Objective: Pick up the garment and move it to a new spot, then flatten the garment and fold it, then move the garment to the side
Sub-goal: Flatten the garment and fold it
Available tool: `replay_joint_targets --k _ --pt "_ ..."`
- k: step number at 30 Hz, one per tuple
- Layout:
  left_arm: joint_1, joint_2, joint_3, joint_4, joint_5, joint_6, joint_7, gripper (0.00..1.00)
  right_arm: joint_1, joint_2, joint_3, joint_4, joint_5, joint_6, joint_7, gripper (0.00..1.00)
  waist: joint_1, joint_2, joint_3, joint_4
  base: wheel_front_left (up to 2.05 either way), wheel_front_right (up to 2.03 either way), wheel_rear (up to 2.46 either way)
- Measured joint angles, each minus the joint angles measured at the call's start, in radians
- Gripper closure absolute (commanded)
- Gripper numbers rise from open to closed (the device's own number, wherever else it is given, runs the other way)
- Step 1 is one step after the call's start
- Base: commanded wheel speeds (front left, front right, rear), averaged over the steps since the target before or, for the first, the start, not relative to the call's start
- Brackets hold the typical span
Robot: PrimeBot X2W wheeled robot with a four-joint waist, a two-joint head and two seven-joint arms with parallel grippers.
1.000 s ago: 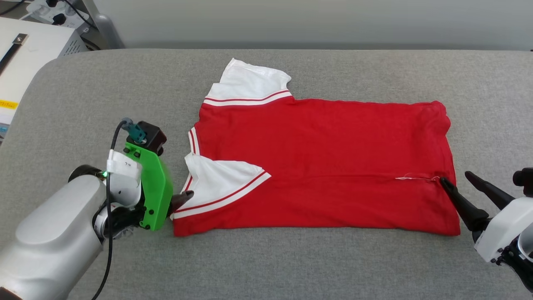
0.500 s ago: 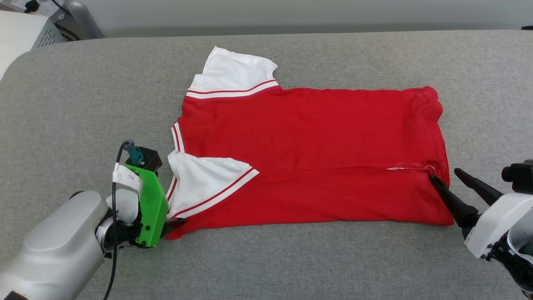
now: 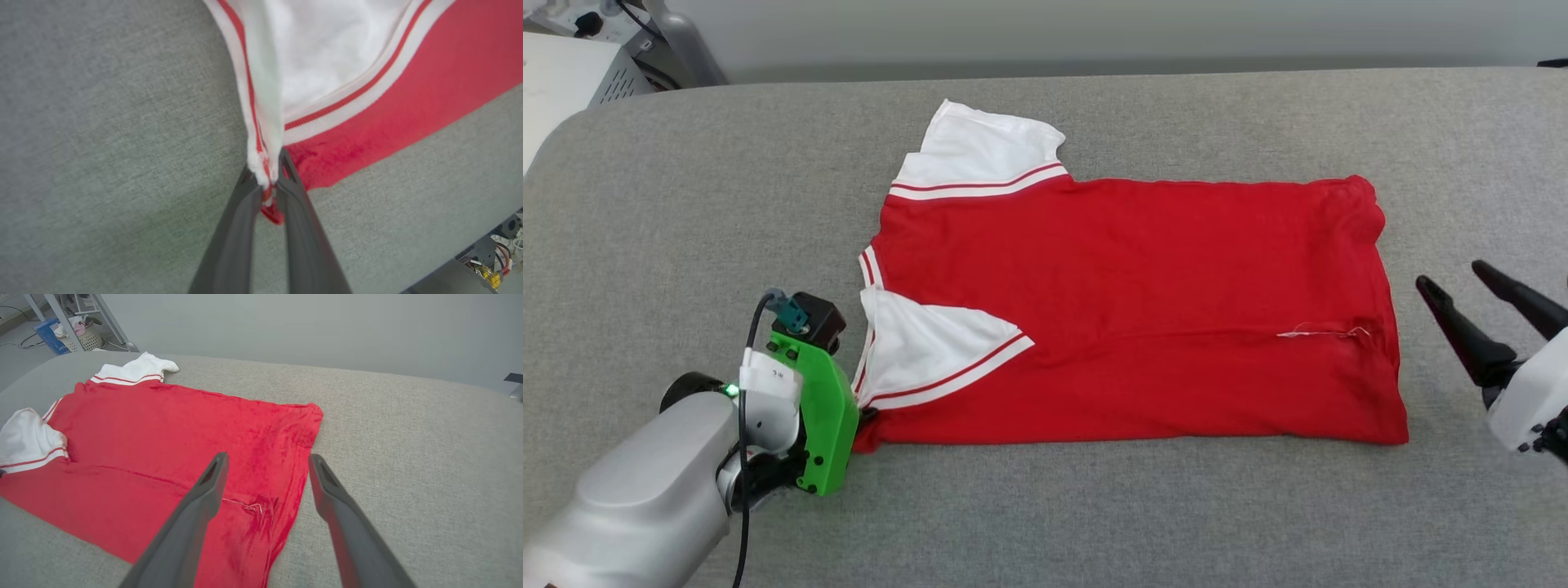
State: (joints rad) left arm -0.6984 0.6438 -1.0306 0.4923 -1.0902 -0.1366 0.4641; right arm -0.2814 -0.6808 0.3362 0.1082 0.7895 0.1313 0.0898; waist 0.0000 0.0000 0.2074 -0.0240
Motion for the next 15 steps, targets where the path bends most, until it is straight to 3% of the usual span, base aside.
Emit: replay_joint_targets --k 7,15 --pt "-0.005 0.047 -0.002 -0.095 0.040 0.001 -0.082 1.00 -0.048 -0.091 -0.005 -0.046 -0.022 0.000 0.162 0.00 0.0000 0.0000 -0.022 0.014 0.00 0.00 0.00" --pt "-0.005 0.068 -0.002 -0.182 0.061 0.028 -0.095 1.00 -0.068 -0.119 0.063 -0.019 0.054 0.000 0.480 0.00 0.0000 0.0000 -0.020 0.025 0.00 0.00 0.00"
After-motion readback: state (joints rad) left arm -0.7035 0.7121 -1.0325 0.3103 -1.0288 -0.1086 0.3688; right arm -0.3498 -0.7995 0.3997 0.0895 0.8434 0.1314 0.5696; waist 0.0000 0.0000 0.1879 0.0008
